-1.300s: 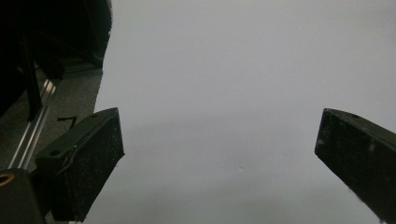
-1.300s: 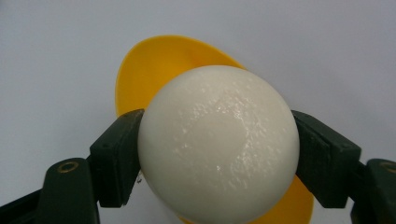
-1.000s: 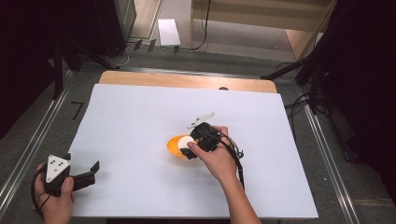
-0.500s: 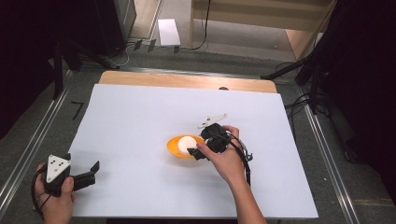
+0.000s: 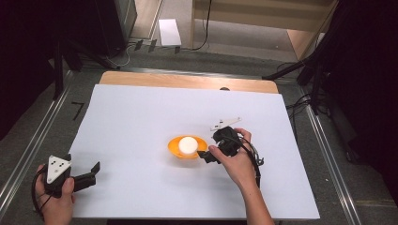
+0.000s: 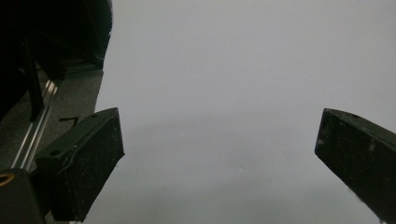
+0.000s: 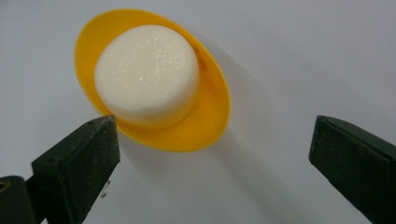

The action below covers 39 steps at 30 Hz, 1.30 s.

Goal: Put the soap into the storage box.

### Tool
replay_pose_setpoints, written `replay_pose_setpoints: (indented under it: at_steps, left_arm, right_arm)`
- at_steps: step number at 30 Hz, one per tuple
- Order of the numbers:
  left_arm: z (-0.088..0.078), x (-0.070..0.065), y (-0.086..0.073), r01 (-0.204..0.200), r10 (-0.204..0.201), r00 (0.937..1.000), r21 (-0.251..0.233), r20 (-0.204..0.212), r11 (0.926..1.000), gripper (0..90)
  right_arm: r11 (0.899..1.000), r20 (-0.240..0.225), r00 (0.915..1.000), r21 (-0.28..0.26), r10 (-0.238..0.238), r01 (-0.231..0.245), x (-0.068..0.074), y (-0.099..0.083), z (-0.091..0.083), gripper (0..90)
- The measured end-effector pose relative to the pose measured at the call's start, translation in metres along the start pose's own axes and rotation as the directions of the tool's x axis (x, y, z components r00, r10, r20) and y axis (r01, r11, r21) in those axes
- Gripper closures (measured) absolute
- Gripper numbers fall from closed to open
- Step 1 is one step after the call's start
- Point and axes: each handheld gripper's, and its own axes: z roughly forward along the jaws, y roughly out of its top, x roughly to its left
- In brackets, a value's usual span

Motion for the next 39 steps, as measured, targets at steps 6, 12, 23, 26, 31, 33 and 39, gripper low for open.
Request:
replay_pose_setpoints:
  at_steps: [6, 12, 23, 26, 31, 33, 39]
  left_arm:
    - [0.0, 0.0, 0.0, 0.004, -0.004, 1.0, -0.005, 0.001, 1.0, 1.3]
    - [0.0, 0.0, 0.0, 0.002, -0.002, 1.0, -0.004, 0.0, 1.0, 1.3]
    - [0.0, 0.0, 0.0, 0.004, -0.004, 1.0, -0.005, -0.002, 1.0, 1.3]
    - [0.0, 0.0, 0.0, 0.003, -0.003, 1.0, -0.006, -0.002, 1.0, 1.3]
    - [0.0, 0.0, 0.0, 0.003, -0.003, 1.0, -0.006, -0.003, 1.0, 1.3]
    - [0.0, 0.0, 0.0, 0.004, -0.004, 1.0, -0.006, -0.003, 1.0, 1.3]
    - [0.0, 0.0, 0.0, 0.002, -0.002, 1.0, -0.008, -0.005, 1.0, 1.3]
  right_arm:
    - [1.0, 0.006, 0.9999, -0.024, 0.013, -0.013, -0.006, -0.008, -0.005, 0.8]
    - [0.999, 0.023, 0.9992, -0.023, 0.032, -0.031, -0.012, -0.02, -0.009, 0.8]
    - [0.998, 0.039, 0.9975, -0.038, 0.058, -0.057, -0.023, -0.039, -0.018, 0.8]
    - [0.997, 0.043, 0.9972, -0.044, 0.06, -0.058, -0.026, -0.045, -0.02, 0.8]
    - [0.996, 0.055, 0.9954, -0.048, 0.079, -0.076, -0.032, -0.057, -0.024, 0.8]
    - [0.996, 0.059, 0.9952, -0.044, 0.078, -0.076, -0.034, -0.061, -0.026, 0.8]
    - [0.996, 0.068, 0.9943, -0.046, 0.083, -0.079, -0.039, -0.074, -0.03, 0.8]
